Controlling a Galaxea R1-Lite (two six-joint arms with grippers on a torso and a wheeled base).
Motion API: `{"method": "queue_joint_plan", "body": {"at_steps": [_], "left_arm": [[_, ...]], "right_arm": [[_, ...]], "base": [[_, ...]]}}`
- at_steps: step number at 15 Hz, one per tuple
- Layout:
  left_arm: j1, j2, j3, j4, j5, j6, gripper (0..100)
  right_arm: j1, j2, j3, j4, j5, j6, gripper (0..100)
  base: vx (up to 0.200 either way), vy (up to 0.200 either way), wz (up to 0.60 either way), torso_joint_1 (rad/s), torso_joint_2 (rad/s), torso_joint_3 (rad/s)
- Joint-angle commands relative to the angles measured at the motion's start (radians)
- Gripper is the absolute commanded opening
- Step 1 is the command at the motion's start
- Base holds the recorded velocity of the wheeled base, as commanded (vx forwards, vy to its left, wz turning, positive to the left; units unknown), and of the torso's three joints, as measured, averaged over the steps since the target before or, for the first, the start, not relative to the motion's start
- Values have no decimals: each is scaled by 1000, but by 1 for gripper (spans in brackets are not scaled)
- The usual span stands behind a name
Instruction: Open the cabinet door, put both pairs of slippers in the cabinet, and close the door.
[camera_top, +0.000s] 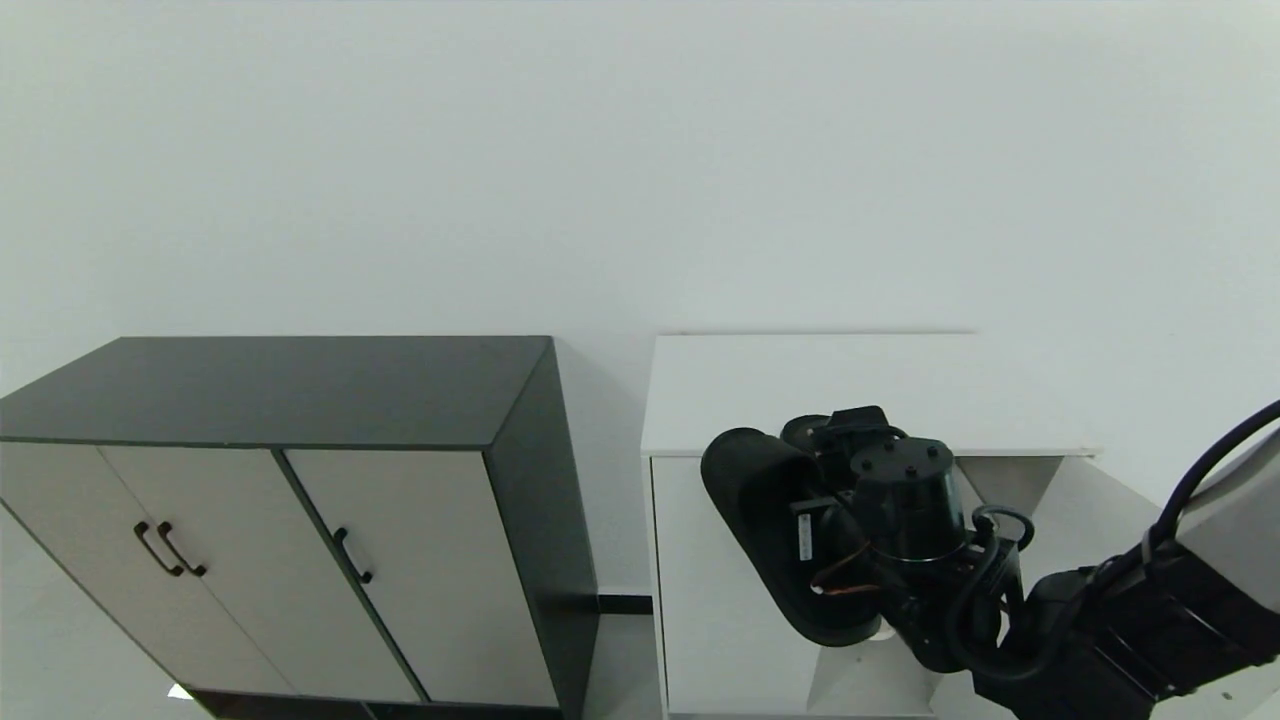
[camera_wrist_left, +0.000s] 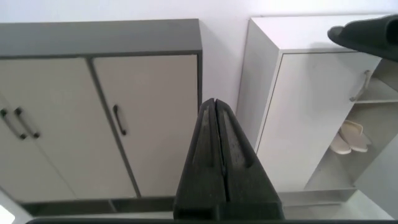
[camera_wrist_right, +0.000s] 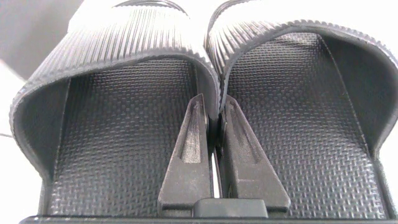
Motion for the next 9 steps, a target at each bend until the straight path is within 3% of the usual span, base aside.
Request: {"method": "queue_joint_plan", "body": {"at_steps": [1,2,9], "left_arm": [[0,1,0,0,-1,0,0],[0,1,0,0,2,0,0],[0,1,0,-2,1,0,0]], "right_arm": [[2,2,3,0,3,1,0],[2,-1,1,0,16,3,0],[8,25,-3,-11,20,3,0]], "base": [[-200,0,0,2,2,-2],[-200,0,0,2,2,-2],[0,0,0,0,0,0]]}}
